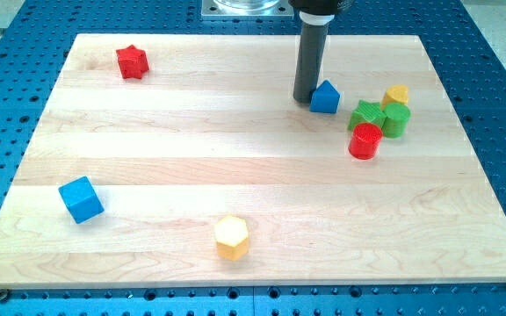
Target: Point your arm at the left center of the board
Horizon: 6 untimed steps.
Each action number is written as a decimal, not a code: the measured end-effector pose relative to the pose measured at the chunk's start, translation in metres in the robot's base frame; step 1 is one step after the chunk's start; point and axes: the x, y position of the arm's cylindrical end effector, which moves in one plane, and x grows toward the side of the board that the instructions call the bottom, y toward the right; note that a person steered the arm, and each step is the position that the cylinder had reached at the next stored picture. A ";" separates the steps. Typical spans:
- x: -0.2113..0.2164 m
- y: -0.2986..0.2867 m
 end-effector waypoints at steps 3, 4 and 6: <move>0.023 -0.012; 0.069 -0.068; 0.047 -0.184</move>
